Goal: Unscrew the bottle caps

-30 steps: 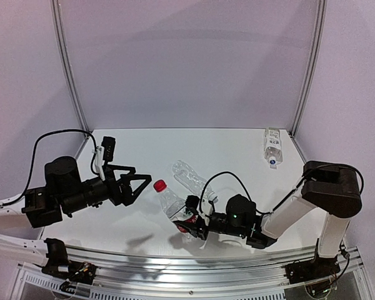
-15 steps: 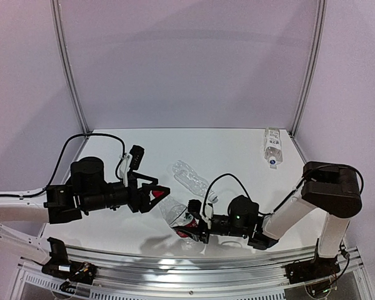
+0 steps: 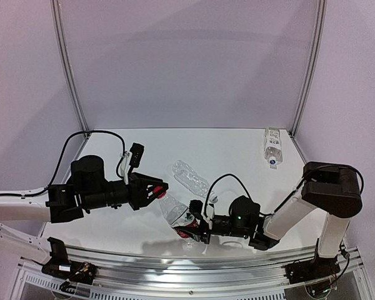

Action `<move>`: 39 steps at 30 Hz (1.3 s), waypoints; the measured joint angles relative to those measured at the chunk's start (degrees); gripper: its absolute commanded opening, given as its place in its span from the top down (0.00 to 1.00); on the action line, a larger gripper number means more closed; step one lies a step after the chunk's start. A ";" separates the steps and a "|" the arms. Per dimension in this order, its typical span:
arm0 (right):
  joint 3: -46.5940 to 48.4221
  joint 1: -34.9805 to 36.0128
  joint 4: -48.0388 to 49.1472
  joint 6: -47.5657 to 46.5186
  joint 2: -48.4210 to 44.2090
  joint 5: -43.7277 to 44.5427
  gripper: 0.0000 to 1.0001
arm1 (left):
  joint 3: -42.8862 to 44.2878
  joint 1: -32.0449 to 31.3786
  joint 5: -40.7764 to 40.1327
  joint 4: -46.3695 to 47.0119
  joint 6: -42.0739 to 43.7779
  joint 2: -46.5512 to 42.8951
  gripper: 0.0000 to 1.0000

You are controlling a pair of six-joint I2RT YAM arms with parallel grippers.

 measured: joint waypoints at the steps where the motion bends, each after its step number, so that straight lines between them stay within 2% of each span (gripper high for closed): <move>1: -0.15 -0.02 0.07 0.00 -0.11 0.02 0.50 | 0.00 0.11 0.24 0.07 -0.13 0.04 0.64; 4: -0.57 -0.02 0.15 -0.02 -0.33 0.22 0.50 | 0.00 0.44 1.36 0.63 -0.70 0.55 0.55; 11: -0.94 -0.02 0.72 -0.04 -0.48 0.24 0.51 | 0.00 1.01 2.69 2.08 -2.62 1.40 0.58; 16: -0.94 -0.02 0.76 -0.04 -0.48 0.39 0.51 | 0.00 1.03 3.80 3.34 -3.45 2.45 0.68; 22: -0.94 -0.02 0.76 0.11 -0.48 1.05 0.52 | 0.00 1.29 4.52 4.39 -4.33 3.34 1.00; 27: -0.94 -0.02 0.59 0.17 -0.48 1.92 0.54 | 0.07 1.27 3.85 4.52 -4.96 3.63 1.00; 30: -0.61 0.00 -0.31 0.13 -0.48 4.85 0.54 | 1.40 0.70 0.24 2.08 -6.43 4.15 1.00; 33: 1.05 0.48 -2.34 -0.85 -0.48 10.47 0.56 | 4.28 -0.92 -7.69 -2.51 -9.70 4.96 1.00; 39: 7.87 4.87 -5.84 -6.40 3.30 28.26 0.55 | 6.60 -1.25 -18.45 -5.46 -15.78 6.51 1.00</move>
